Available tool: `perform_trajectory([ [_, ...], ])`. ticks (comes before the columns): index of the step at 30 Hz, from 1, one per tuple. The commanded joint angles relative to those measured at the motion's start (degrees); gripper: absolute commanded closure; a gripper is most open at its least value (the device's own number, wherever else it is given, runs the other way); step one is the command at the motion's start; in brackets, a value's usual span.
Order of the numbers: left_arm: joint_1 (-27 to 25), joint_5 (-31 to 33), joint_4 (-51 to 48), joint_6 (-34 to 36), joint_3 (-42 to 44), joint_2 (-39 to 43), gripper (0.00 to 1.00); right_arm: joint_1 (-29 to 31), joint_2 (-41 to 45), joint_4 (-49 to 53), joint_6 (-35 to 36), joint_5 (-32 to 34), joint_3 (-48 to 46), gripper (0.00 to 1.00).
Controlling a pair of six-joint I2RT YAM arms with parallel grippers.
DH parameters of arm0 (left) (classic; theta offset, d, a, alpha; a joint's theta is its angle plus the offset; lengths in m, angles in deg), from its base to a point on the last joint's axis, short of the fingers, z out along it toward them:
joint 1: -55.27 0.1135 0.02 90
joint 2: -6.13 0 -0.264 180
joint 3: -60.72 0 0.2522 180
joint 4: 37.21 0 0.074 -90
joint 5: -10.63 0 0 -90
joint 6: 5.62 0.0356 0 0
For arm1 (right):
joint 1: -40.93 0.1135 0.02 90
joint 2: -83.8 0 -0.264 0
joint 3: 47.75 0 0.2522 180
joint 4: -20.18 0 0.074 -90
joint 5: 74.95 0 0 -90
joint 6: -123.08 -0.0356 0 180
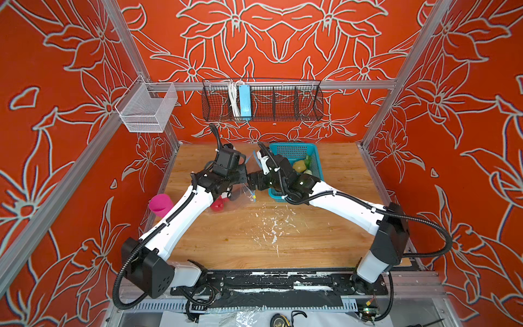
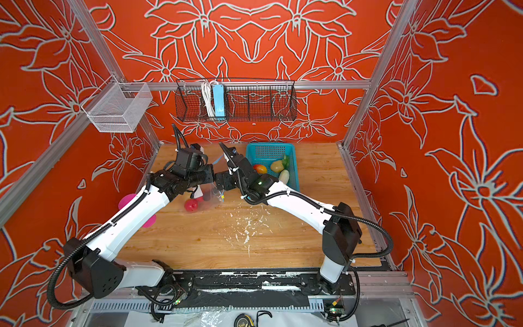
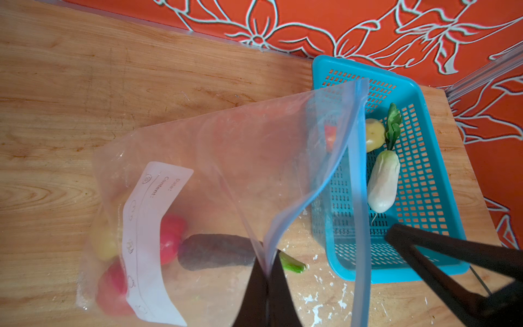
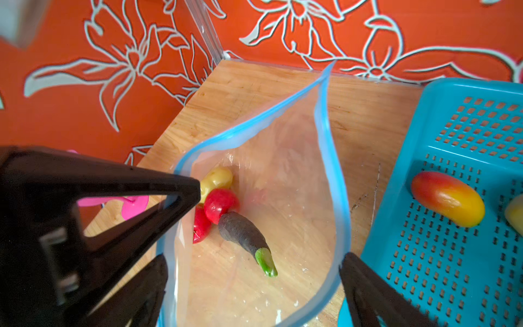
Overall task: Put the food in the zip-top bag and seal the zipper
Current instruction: 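Withdraw the right gripper from the bag back over the basket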
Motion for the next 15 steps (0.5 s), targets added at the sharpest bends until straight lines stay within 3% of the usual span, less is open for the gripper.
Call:
perform_trajectory([
  [1, -0.3, -0.1, -0.2, 0.0, -0.5, 1.4, 1.00, -0.5, 2.3, 1.6, 1.1, 2.4, -0.4, 0.02],
  [15, -0.3, 0.5, -0.3, 0.2, -0.5, 1.3, 1.00, -3.2, 5.2, 4.2, 3.6, 5.9, -2.2, 0.02],
])
